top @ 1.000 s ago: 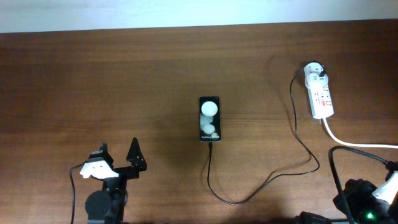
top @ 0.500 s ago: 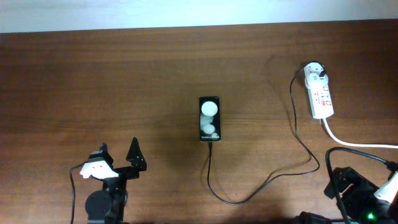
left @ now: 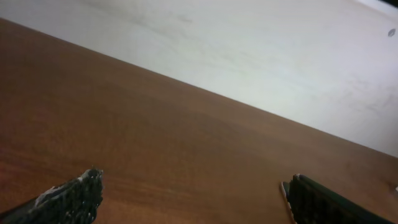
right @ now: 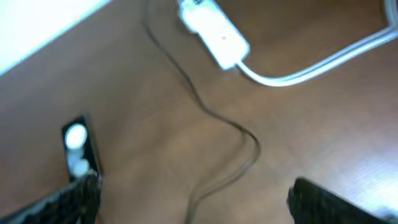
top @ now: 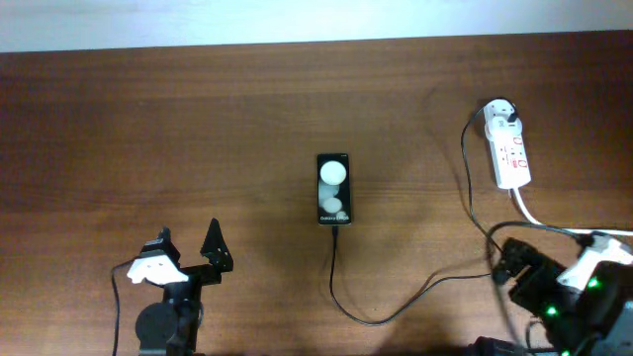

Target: Plug charger to phone and switch on socket

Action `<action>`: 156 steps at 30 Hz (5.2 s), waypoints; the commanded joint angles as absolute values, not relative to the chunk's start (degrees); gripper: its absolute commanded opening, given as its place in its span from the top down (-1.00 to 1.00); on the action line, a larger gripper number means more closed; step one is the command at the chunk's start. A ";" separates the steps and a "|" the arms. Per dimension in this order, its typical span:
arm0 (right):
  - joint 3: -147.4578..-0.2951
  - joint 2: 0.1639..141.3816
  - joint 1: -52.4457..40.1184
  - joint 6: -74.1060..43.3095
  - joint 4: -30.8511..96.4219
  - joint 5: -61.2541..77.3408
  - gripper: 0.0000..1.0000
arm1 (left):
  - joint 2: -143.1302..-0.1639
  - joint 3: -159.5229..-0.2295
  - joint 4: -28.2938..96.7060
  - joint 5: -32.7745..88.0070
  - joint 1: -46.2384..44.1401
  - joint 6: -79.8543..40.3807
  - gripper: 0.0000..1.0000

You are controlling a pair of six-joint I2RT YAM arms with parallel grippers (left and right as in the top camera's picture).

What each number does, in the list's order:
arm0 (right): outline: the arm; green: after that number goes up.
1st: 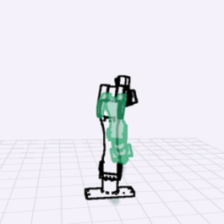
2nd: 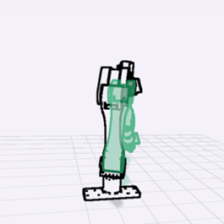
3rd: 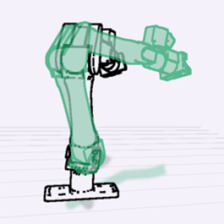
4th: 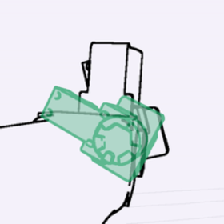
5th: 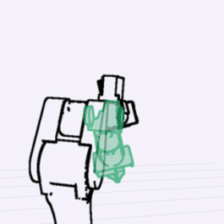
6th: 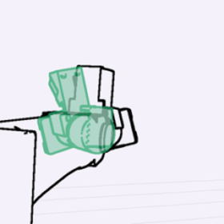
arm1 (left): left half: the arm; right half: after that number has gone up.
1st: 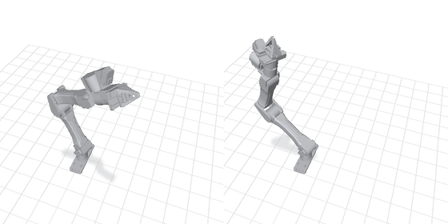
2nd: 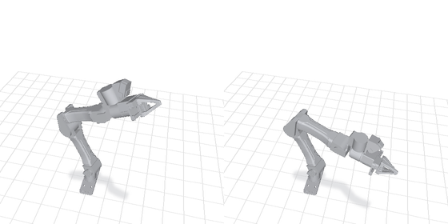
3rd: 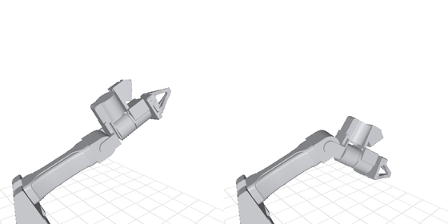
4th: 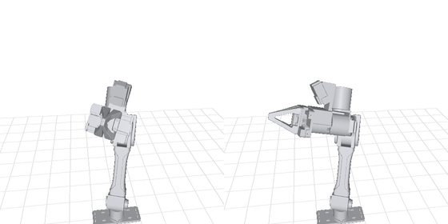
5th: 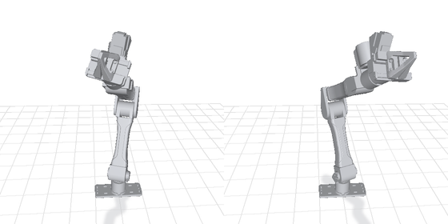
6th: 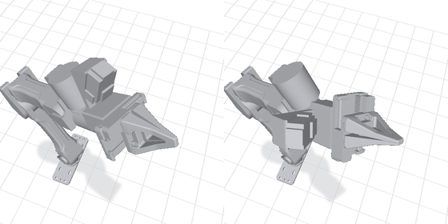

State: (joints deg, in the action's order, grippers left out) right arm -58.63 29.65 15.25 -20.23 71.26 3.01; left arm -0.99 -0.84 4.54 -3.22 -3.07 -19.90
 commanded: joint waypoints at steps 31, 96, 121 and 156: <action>-1.72 0.19 -0.43 -19.46 7.35 0.78 -0.98 | -0.89 -0.51 4.58 -2.79 -2.83 -19.62 -0.98; -0.32 0.19 -1.87 -2.55 4.45 0.62 -0.97 | -3.42 -0.54 4.75 -1.08 -2.83 5.72 -0.98; -0.32 0.19 -1.87 -2.55 4.45 0.62 -0.98 | -0.27 -0.51 4.69 -1.08 -0.99 5.72 -0.98; -0.32 0.21 -1.87 -2.55 4.47 0.62 -0.98 | -0.30 -0.51 4.73 -1.06 -0.95 5.72 -0.98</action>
State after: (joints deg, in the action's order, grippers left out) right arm -0.89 0.84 -1.34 -2.79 4.58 1.34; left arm -0.89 -0.84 4.67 -1.89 -1.37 4.95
